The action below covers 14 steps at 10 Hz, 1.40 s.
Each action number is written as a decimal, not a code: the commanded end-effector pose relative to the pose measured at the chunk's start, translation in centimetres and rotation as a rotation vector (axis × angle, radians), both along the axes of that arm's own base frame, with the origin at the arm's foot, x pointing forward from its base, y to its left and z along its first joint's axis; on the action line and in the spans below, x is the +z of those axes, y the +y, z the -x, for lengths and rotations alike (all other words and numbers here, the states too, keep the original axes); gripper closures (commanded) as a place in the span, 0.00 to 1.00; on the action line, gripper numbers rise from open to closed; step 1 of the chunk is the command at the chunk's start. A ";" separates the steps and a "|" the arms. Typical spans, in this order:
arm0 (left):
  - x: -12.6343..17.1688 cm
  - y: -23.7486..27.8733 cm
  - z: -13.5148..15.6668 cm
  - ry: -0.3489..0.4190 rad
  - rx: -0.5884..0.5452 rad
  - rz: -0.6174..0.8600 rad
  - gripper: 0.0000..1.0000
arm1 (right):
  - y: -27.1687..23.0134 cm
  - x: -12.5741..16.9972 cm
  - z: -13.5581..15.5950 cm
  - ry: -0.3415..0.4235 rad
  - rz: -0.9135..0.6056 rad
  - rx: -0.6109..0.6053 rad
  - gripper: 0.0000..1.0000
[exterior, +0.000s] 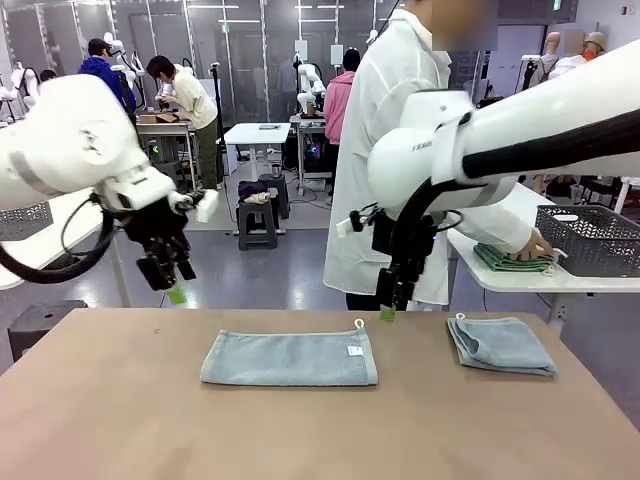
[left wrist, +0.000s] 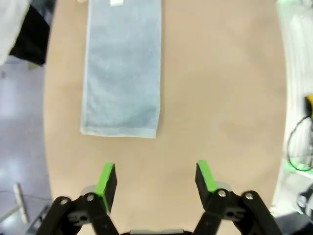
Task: Fold the towels and place them in the basket.
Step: When a person lays out a Towel with hook on the table, fold it in half twice.
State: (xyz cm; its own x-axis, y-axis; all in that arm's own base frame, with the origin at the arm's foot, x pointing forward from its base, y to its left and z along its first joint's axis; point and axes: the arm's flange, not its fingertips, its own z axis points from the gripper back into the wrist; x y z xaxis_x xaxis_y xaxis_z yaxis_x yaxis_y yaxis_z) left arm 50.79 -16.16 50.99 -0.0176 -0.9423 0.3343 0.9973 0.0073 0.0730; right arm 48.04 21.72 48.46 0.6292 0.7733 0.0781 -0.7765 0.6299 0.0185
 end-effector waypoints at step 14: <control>-6.0 12.2 0.6 0.079 -0.008 0.620 0.00 | 1.4 -5.9 -1.9 0.133 -0.198 -0.722 0.00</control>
State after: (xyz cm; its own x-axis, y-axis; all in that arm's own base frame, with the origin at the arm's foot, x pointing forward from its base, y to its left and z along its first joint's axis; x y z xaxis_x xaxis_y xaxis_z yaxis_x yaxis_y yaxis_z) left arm 50.10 -3.69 44.99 0.0122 -0.5923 0.8056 0.9999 0.0075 -0.0097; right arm 49.61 22.03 42.46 0.9686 0.2378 0.0726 -0.2484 0.9384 0.2404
